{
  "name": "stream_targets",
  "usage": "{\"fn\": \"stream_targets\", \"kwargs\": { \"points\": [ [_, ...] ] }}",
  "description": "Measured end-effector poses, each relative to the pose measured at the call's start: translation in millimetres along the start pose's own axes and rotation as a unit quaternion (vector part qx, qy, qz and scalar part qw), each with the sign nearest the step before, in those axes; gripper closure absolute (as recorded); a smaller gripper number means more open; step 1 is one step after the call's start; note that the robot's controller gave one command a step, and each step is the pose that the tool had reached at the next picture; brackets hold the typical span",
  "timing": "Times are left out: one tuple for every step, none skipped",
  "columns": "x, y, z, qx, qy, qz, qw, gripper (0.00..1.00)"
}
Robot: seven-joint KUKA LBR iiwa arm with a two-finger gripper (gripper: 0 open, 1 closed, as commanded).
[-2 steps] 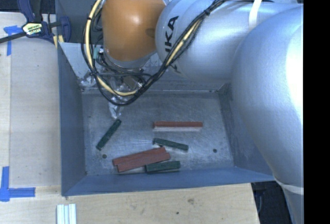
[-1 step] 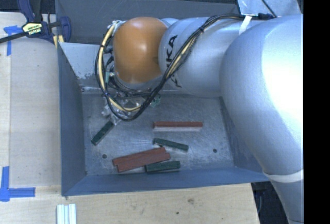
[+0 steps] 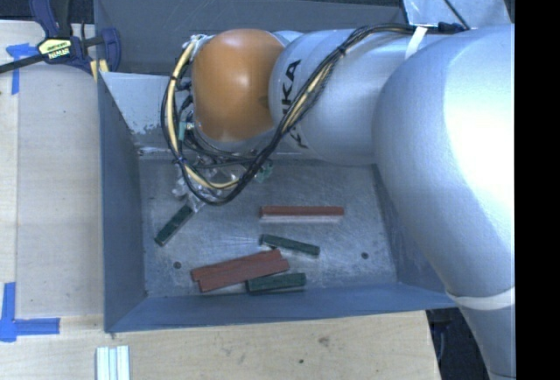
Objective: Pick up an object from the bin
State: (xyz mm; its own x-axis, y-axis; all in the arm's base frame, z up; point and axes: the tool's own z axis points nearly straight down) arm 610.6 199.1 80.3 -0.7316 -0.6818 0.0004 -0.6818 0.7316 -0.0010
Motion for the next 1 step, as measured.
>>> {"fn": "stream_targets", "kwargs": {
  "points": [
    [-3.3, 4.5, -51.5, -0.001, -0.0004, 0.011, 0.9999, 1.00]
  ]
}}
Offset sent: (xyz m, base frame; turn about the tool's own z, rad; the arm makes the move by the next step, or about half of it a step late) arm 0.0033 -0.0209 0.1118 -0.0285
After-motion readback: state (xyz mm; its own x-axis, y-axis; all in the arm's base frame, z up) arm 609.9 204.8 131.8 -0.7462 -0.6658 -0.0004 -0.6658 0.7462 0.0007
